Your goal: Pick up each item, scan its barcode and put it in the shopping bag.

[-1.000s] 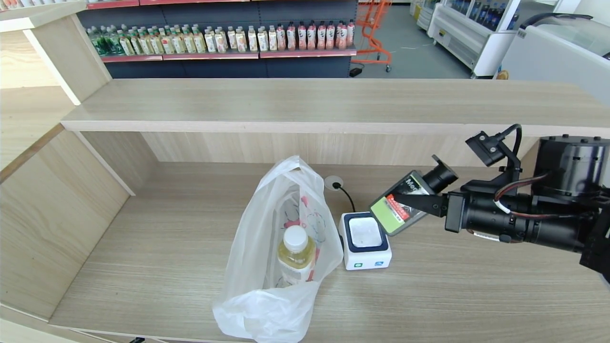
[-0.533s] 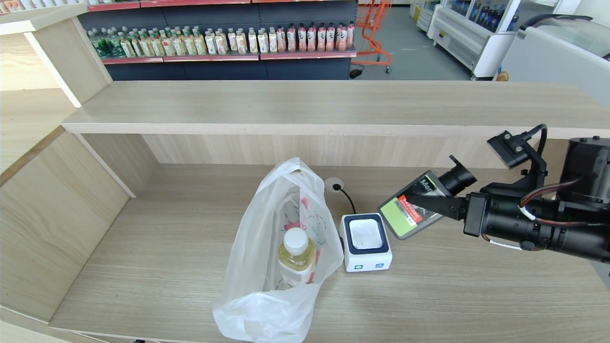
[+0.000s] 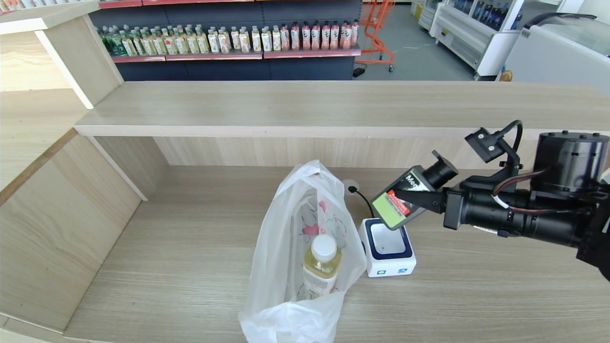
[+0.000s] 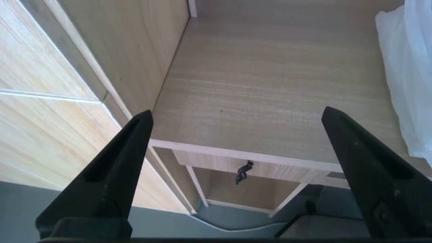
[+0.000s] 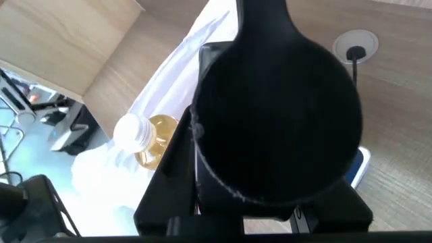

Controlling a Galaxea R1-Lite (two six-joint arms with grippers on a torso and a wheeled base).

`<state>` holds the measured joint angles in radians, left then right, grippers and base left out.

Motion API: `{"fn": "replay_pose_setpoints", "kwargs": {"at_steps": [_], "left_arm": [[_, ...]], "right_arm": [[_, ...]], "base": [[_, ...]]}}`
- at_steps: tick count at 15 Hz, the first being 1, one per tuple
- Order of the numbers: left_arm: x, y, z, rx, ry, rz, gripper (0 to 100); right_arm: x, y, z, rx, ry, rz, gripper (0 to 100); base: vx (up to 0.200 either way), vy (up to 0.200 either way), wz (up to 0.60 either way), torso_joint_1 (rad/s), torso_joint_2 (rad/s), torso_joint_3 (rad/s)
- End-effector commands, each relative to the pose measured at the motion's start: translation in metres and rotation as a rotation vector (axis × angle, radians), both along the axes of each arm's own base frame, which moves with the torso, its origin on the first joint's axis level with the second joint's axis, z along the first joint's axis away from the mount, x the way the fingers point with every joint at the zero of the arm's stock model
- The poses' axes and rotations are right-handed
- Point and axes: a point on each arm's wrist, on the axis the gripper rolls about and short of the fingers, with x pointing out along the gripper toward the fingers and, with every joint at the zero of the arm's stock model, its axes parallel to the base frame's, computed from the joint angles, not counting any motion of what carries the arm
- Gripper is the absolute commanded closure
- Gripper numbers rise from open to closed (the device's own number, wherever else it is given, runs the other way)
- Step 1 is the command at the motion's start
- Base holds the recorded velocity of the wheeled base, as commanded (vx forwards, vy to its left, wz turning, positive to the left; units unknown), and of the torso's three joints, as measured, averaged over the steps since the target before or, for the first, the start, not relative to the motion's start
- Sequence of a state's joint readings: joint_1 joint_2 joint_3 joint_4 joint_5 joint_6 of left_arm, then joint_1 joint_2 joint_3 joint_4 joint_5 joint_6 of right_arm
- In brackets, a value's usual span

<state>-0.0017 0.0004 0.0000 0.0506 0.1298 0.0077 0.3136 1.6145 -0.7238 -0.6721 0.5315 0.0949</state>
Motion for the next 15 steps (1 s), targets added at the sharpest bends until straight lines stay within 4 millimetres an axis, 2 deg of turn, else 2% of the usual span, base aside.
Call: {"fn": "replay_pose_setpoints", "kwargs": {"at_steps": [1, 5, 8, 10, 15], "left_arm": [[0.0, 0.0, 0.0, 0.0, 0.0, 0.001, 0], [0.0, 0.0, 0.0, 0.0, 0.0, 0.001, 0], [0.0, 0.0, 0.0, 0.0, 0.0, 0.001, 0], [0.0, 0.0, 0.0, 0.0, 0.0, 0.001, 0], [0.0, 0.0, 0.0, 0.0, 0.0, 0.001, 0]], "right_arm": [[0.024, 0.01, -0.016, -0.061, -0.006, 0.023, 100], [0.051, 0.04, -0.036, -0.14, -0.07, 0.116, 100], [0.059, 0.064, -0.049, -0.147, -0.092, 0.178, 100], [0.07, 0.082, -0.06, -0.125, -0.166, 0.215, 100], [0.081, 0.085, -0.085, -0.124, -0.15, 0.246, 100]], "base": [[0.0, 0.0, 0.0, 0.0, 0.0, 0.0], [0.0, 0.0, 0.0, 0.0, 0.0, 0.0], [0.0, 0.0, 0.0, 0.0, 0.0, 0.0], [0.0, 0.0, 0.0, 0.0, 0.0, 0.0], [0.0, 0.0, 0.0, 0.0, 0.0, 0.0]]}}
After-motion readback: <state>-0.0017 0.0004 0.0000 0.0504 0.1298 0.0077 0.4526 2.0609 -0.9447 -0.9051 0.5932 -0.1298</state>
